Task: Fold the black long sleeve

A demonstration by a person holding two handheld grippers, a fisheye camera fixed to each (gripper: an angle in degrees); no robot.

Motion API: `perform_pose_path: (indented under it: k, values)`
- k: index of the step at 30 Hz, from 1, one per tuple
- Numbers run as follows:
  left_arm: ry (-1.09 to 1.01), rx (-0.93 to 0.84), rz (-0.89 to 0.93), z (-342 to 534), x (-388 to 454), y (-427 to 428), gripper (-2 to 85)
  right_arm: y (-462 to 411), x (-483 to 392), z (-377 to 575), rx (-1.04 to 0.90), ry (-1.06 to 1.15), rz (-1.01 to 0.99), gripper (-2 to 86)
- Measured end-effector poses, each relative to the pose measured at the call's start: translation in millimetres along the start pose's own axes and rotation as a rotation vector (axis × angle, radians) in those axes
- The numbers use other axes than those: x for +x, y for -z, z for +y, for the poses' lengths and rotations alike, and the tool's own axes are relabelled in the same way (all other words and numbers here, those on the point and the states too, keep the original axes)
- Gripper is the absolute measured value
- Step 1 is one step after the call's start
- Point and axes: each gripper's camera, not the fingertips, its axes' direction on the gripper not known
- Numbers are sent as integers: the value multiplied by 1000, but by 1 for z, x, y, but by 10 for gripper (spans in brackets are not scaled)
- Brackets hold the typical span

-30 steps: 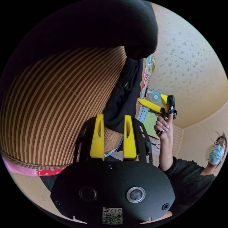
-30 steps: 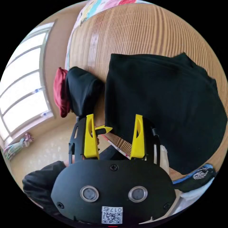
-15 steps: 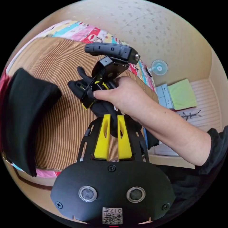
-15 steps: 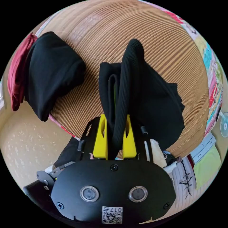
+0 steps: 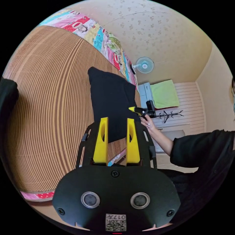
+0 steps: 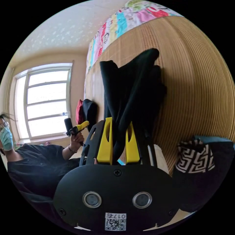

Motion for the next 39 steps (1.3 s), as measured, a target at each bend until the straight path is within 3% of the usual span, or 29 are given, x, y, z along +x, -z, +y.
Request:
perform_pose_path:
  k: [4, 8, 11, 18, 24, 30, 33, 35, 37, 39]
  values:
    - [88, -35, 19, -23, -29, -34, 139, 11, 63, 15, 19, -112, 119, 128]
    - [118, -34, 19, -49, -45, -47, 174, 44, 84, 21, 115, -100, 35, 219]
    - [171, -84, 58, -74, -65, -68, 225, 39, 110, 10, 57, -117, -67, 247]
    - [159, -241, 106, -115, -65, -125, 221, 42, 124, -5, -2, -89, -33, 241]
    - [163, -226, 0, -118, -47, -127, 201, 46, 134, 4, 21, -83, -89, 235]
    - [147, -371, -45, -122, -38, -147, 137, 48, 154, 12, 74, -124, -115, 233]
    - [163, -380, -10, -117, -40, -132, 122, 46, 161, 6, 8, -92, -200, 229]
    - [115, -374, -69, -114, -38, -112, 122, 18, 164, 1, -134, -70, -286, 216]
    - [57, -342, -114, -106, -38, -82, 128, -1, 161, 2, -212, -53, -194, 209]
    - [63, -288, -116, -98, -44, -61, 134, -4, 160, 4, -154, -32, -171, 205]
